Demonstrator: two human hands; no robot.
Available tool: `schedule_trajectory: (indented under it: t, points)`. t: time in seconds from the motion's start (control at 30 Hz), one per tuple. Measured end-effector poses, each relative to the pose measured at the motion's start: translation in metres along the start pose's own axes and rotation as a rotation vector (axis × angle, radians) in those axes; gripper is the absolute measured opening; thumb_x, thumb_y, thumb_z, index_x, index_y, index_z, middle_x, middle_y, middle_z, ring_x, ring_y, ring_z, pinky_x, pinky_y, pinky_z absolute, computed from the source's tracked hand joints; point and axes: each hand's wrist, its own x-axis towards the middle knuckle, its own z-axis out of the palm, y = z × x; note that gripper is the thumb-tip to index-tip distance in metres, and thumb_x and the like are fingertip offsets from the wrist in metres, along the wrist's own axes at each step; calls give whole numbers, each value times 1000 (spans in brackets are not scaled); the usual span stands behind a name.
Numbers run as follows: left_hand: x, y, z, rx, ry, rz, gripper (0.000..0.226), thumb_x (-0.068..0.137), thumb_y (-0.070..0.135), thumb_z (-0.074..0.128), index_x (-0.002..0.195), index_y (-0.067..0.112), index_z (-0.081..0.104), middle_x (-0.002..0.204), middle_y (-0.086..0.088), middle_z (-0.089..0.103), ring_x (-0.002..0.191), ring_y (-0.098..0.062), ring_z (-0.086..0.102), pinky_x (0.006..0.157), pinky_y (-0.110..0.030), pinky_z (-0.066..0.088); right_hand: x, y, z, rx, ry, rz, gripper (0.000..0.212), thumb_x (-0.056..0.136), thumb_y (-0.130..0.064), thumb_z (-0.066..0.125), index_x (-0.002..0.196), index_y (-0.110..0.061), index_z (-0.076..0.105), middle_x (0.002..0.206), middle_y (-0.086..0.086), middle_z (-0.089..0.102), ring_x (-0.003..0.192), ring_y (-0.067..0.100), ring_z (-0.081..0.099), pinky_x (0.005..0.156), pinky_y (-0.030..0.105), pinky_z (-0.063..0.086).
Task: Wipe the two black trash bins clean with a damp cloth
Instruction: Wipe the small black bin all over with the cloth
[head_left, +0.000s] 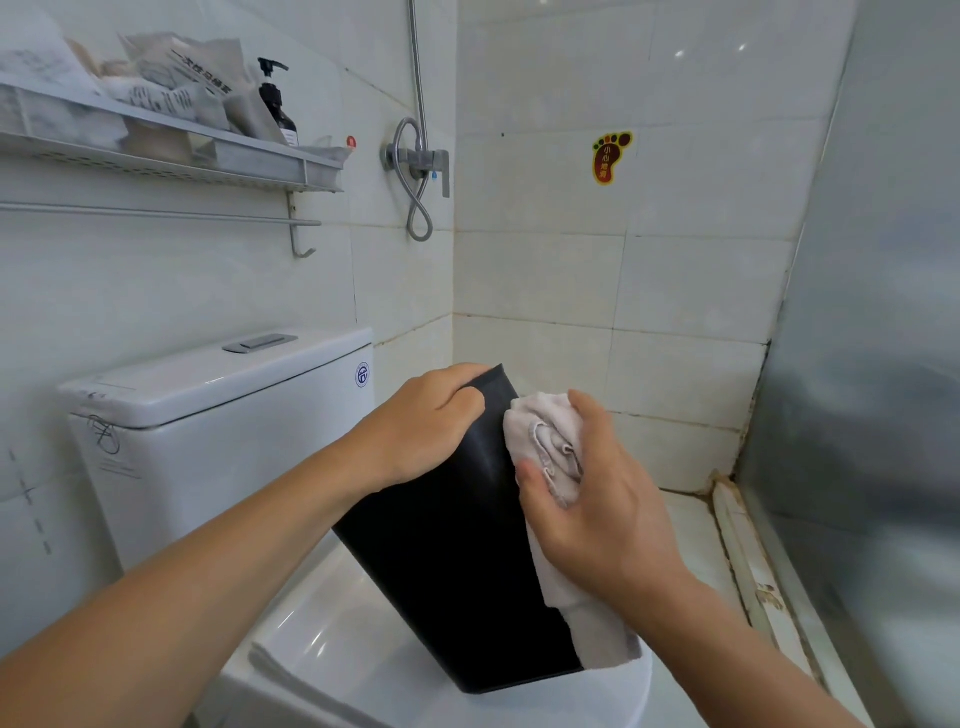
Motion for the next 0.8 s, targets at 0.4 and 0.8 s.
schedule_trajectory:
  t: [0.4, 0.8]
  points:
    - [4, -1, 5, -15, 24, -16, 51, 85, 35, 34, 116, 3, 59, 116, -18, 67, 101, -31, 62, 99, -59, 47, 6, -14, 3, -126, 17, 56, 51, 101, -52, 42, 147, -29, 35, 93, -6, 66, 76, 22, 65, 62, 39, 51]
    - [11, -6, 8, -18, 44, -52, 42, 88, 34, 35, 103, 5, 60, 104, -14, 68, 101, -33, 61, 96, -59, 49, 14, -7, -4, -112, 74, -291, 46, 97, -44, 57, 142, -36, 55, 86, -12, 63, 68, 10, 52, 51, 29, 44]
